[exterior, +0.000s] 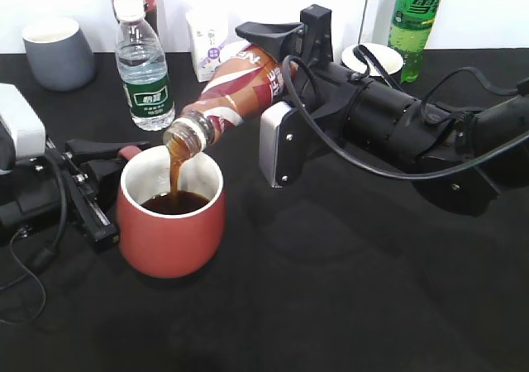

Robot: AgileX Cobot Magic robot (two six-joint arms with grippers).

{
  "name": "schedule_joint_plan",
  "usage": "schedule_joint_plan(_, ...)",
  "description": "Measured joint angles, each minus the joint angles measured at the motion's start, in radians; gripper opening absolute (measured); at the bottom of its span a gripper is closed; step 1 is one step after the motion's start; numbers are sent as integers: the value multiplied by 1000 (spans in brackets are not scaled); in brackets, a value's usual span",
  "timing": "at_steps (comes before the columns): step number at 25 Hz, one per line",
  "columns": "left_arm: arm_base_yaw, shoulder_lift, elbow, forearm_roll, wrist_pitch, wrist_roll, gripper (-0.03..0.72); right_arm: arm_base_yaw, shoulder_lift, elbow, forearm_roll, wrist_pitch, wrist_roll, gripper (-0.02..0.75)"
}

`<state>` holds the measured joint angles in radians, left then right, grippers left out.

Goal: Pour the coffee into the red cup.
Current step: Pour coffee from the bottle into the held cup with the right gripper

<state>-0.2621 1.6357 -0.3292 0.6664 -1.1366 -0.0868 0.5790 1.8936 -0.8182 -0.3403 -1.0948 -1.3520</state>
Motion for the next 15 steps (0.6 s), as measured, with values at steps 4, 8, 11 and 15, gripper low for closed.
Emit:
schedule_joint_plan(4, 0, 0, 0, 0, 0, 0, 73, 0, 0, 0, 0, -2, -3, 535)
schedule_joint_plan(8, 0, 0, 0, 0, 0, 1, 72, 0, 0, -1, 2, -5, -6, 535)
schedule_joint_plan(11, 0, 0, 0, 0, 0, 1, 73, 0, 0, -2, 2, -5, -8, 535)
schedule_joint_plan(15, 0, 0, 0, 0, 0, 2, 73, 0, 0, -2, 2, -5, -21, 535)
